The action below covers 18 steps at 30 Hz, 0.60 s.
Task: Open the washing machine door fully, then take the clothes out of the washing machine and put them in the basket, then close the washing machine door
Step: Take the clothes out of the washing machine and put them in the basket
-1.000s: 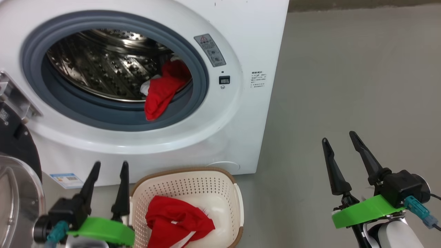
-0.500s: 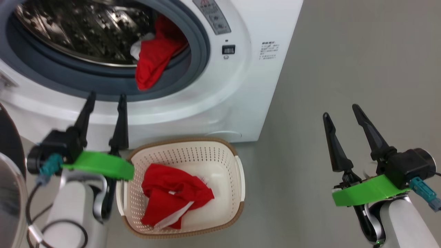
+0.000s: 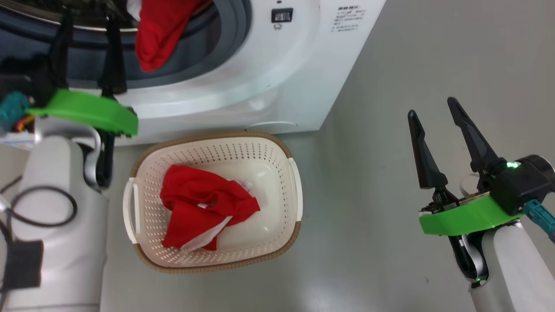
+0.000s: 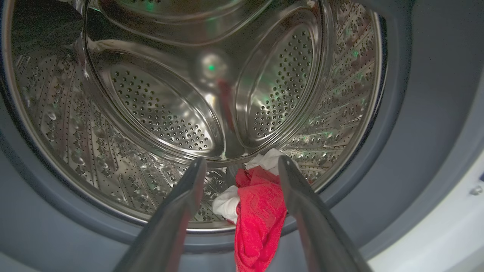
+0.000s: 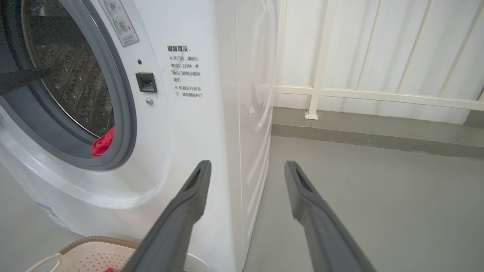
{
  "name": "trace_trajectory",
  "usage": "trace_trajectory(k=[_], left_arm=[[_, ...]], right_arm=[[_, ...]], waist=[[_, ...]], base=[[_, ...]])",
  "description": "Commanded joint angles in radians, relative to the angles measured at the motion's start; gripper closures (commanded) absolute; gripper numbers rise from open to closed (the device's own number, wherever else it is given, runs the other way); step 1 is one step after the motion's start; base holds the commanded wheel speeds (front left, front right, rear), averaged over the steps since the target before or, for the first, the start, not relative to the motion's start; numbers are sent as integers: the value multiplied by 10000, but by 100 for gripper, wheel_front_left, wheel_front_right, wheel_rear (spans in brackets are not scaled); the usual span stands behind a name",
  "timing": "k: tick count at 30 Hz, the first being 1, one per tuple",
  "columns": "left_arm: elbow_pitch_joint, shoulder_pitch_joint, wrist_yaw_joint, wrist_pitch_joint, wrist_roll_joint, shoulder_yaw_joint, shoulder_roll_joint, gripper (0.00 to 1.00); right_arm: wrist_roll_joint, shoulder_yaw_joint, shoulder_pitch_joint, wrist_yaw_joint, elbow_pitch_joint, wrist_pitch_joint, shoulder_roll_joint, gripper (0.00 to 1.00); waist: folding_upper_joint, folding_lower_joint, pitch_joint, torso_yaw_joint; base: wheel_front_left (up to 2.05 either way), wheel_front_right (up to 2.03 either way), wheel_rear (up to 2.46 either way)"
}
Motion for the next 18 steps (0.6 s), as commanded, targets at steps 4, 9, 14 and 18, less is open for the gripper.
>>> trace_trajectory(k=[4, 9, 14, 18], left_arm=[[661, -1119, -54, -76, 100, 253, 644, 0], [1813, -2193, -55, -76, -76, 376, 887, 0], [3078, -3087, -55, -57, -990, 207, 947, 0], [3776, -3650, -55, 506, -1924, -564, 1198, 0]], right_arm=[[-19, 298, -328, 62, -287, -63, 12, 0], [-9, 356, -527, 62, -295, -63, 43, 0], [88, 457, -703, 62, -197, -63, 125, 0], [156, 531, -713, 62, -180, -63, 203, 0]], waist=[[0, 0, 914, -434], [0, 0, 1305, -663], [0, 0, 1484, -975], [0, 0, 1568, -1198]], base=[[0, 0, 0], [0, 0, 0], [0, 0, 0], [0, 0, 0]])
